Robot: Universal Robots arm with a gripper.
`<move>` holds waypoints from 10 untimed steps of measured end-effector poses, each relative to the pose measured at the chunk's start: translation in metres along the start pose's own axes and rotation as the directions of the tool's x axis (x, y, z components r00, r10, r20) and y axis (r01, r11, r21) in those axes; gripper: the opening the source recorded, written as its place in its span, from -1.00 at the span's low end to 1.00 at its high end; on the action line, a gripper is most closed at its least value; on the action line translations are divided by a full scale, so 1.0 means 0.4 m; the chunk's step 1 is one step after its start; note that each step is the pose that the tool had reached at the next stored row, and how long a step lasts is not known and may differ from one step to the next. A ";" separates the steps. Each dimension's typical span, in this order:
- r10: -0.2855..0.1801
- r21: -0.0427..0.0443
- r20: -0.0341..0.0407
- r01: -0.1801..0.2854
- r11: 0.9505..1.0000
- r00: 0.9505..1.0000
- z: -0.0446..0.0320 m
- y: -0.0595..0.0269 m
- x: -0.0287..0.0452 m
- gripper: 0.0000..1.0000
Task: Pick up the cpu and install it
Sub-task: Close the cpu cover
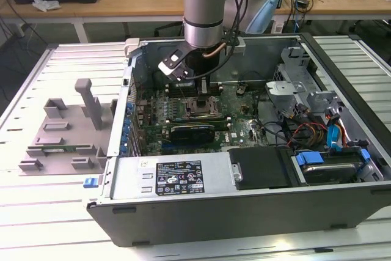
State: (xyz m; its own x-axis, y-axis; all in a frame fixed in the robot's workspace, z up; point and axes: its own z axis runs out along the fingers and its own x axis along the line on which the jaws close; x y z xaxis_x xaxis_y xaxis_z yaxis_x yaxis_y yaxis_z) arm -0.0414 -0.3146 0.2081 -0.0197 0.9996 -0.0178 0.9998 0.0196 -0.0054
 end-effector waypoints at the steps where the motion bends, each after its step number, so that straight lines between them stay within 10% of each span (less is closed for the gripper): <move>1: 0.000 0.000 0.000 0.000 1.000 1.000 0.003 0.000 0.000 -0.79; 10: 0.000 0.000 0.000 0.000 1.000 1.000 0.011 0.001 0.000 -0.79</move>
State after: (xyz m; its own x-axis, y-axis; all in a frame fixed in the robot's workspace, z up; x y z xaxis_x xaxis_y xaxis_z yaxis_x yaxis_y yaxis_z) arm -0.0412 -0.3145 0.2038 -0.0196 0.9996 -0.0180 0.9998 0.0195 -0.0058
